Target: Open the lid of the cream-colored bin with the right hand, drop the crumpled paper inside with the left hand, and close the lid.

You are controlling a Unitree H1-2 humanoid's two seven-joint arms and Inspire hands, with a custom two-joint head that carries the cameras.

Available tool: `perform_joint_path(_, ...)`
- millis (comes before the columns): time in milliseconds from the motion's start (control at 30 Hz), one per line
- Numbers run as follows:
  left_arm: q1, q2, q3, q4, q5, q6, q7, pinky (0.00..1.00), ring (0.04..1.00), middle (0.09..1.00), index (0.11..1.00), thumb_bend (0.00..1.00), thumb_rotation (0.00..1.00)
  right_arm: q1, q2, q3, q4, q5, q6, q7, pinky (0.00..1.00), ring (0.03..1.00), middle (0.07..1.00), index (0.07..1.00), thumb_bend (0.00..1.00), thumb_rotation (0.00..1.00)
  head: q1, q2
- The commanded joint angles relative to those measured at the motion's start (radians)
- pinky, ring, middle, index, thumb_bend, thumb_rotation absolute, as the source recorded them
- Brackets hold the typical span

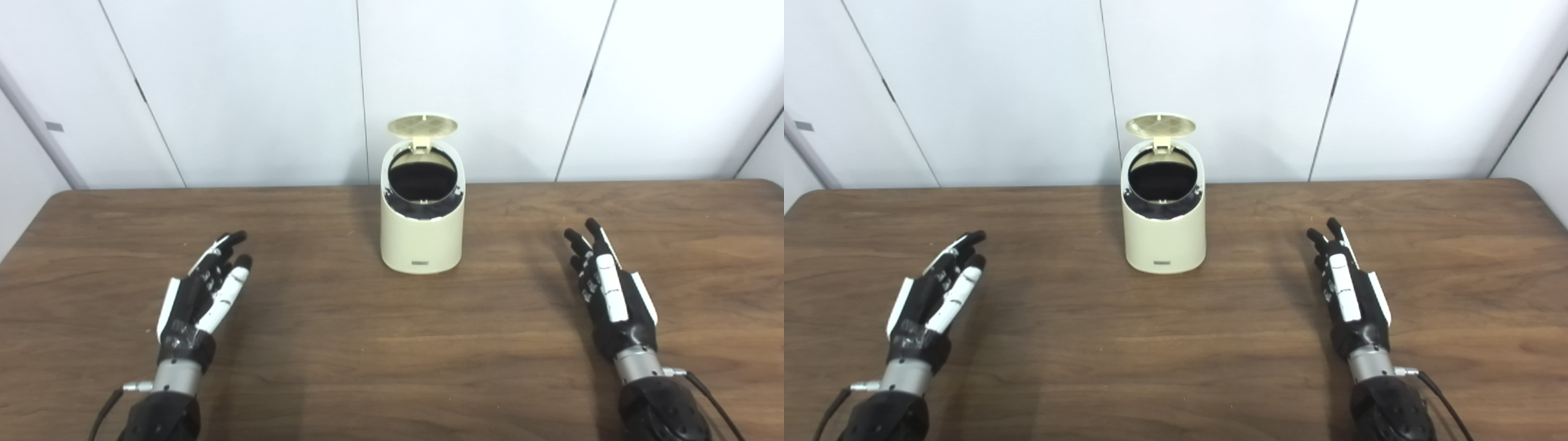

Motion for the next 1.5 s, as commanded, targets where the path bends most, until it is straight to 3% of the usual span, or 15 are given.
perform_joint_path(0, -0.014, 0.0, 0.018, 0.0, -0.054, -0.047, -0.011, 1.0, 1.0, 1.0, 1.0, 0.42, 0.53, 0.058, -0.012, -0.009, 0.034, 0.0, 0.008, 0.009, 1.0, 0.977, 0.91, 0.986, 0.46, 0.87, -0.001, 0.0)
perform_joint_path(200, 0.0, -0.008, 0.032, 0.022, -0.126, -0.071, -0.034, 1.0, 1.0, 1.0, 1.0, 0.52, 0.56, 0.061, -0.004, -0.018, 0.026, 0.007, 0.011, 0.008, 1.0, 0.98, 0.912, 0.979, 0.48, 0.85, -0.005, 0.004)
perform_joint_path(433, 0.018, -0.006, 0.041, 0.03, -0.146, -0.071, -0.032, 1.0, 1.0, 1.0, 1.0, 0.45, 0.63, 0.07, 0.003, -0.018, 0.01, 0.012, 0.007, 0.014, 1.0, 0.964, 0.912, 0.971, 0.45, 0.86, -0.023, 0.008)
perform_joint_path(600, 0.026, -0.005, 0.05, 0.038, -0.15, -0.086, -0.036, 1.0, 1.0, 1.0, 1.0, 0.47, 0.59, 0.076, 0.001, -0.006, 0.007, -0.011, -0.024, 0.02, 0.99, 0.952, 0.912, 0.974, 0.51, 0.86, -0.045, 0.015)
perform_joint_path(933, 0.02, 0.011, 0.059, 0.067, -0.153, -0.119, -0.054, 1.0, 1.0, 1.0, 1.0, 0.44, 0.63, 0.086, 0.023, 0.005, -0.012, -0.039, -0.047, 0.007, 0.99, 0.981, 0.999, 0.988, 0.46, 0.88, -0.065, 0.029)
perform_joint_path(1167, 0.026, 0.02, 0.05, 0.08, -0.141, -0.141, -0.063, 1.0, 1.0, 1.0, 1.0, 0.48, 0.78, 0.094, 0.023, 0.012, -0.017, -0.063, -0.062, 0.004, 1.0, 1.0, 1.0, 0.999, 0.49, 0.93, -0.084, 0.038)
perform_joint_path(1367, 0.025, 0.012, 0.057, 0.083, -0.156, -0.147, -0.058, 1.0, 1.0, 1.0, 1.0, 0.55, 0.75, 0.107, 0.025, 0.008, -0.037, -0.06, -0.062, 0.003, 1.0, 1.0, 1.0, 0.994, 0.48, 0.94, -0.088, 0.048)
perform_joint_path(1467, 0.026, 0.02, 0.053, 0.091, -0.154, -0.162, -0.071, 1.0, 1.0, 1.0, 1.0, 0.54, 0.78, 0.112, 0.027, 0.005, -0.049, -0.055, -0.061, 0.003, 1.0, 1.0, 1.0, 0.995, 0.46, 0.95, -0.09, 0.05)
